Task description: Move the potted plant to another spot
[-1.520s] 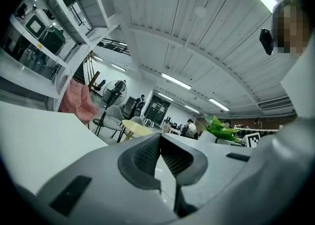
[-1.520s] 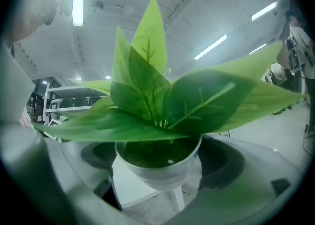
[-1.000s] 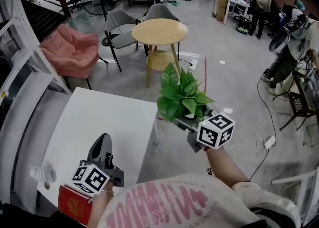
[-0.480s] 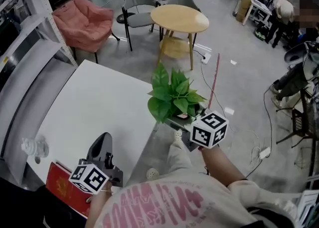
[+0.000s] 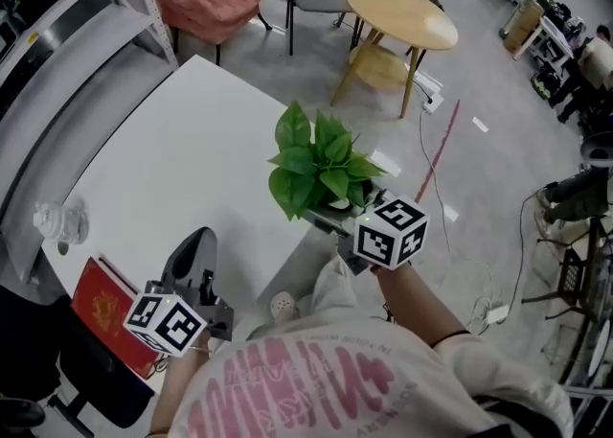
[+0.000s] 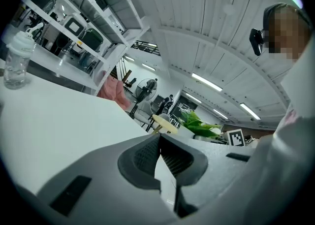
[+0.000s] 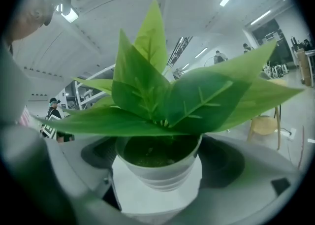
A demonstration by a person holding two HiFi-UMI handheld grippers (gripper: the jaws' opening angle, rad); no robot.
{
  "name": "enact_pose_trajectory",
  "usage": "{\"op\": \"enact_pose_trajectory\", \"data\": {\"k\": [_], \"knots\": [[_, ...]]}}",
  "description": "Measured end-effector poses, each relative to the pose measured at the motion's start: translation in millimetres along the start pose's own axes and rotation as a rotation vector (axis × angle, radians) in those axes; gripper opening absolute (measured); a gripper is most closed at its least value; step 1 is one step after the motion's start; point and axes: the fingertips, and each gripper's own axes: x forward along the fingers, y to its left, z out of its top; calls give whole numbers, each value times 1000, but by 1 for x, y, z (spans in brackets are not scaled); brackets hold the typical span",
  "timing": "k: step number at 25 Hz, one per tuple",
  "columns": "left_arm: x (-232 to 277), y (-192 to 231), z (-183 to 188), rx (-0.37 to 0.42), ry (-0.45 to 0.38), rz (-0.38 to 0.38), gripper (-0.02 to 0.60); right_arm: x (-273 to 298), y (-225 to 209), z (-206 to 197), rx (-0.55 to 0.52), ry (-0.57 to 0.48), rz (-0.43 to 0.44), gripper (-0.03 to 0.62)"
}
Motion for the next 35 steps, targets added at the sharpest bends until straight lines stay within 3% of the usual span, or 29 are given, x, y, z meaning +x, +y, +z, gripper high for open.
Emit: {"op": "enact_pose_trajectory", "data": {"k": [12, 35], "knots": [[-8, 31, -13, -48, -6, 93, 3, 56, 14, -35, 11, 121, 100, 520], [-9, 65, -5, -100, -31, 154, 3, 96, 22, -66, 2, 255, 143, 520]]}}
